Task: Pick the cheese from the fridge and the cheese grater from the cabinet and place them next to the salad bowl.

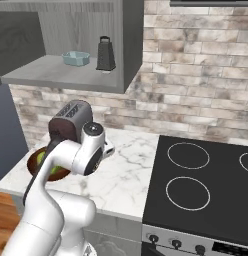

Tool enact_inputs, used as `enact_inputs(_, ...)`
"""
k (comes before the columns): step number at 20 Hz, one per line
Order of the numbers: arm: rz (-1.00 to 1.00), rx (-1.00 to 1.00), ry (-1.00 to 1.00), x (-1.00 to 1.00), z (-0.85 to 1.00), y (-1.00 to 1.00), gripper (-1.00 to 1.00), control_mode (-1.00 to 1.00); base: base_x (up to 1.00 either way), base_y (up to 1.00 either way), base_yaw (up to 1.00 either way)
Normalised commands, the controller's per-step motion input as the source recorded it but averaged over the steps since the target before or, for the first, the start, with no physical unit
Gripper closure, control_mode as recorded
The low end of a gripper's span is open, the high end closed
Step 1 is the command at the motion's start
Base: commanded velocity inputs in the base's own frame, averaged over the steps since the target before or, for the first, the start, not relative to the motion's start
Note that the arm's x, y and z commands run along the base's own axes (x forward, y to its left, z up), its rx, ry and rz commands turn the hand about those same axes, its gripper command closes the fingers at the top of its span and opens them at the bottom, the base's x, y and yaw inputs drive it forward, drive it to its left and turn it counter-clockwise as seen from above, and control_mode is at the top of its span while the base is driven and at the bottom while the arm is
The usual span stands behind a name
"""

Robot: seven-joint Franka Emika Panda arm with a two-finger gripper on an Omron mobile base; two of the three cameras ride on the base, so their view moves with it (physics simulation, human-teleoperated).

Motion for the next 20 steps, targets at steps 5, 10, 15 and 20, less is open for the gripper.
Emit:
enact_inputs(5, 0.14, 0.00, 0.00, 0.38, -0.14, 0.00, 1.00, -1.00, 0.00, 0.00, 0.00)
enact_inputs(10, 0.08, 0.00, 0.00, 0.41, 0.00, 0.00, 1.00, -1.00, 0.00, 0.00, 0.00)
enact_inputs(15, 0.06, 0.00, 0.00, 0.37, -0.07, 0.00, 1.00, -1.00, 0.00, 0.00, 0.00)
enact_inputs(20, 0.04, 0.00, 0.00, 0.27, -0.20, 0.00, 1.00, -1.00, 0.00, 0.00, 0.00)
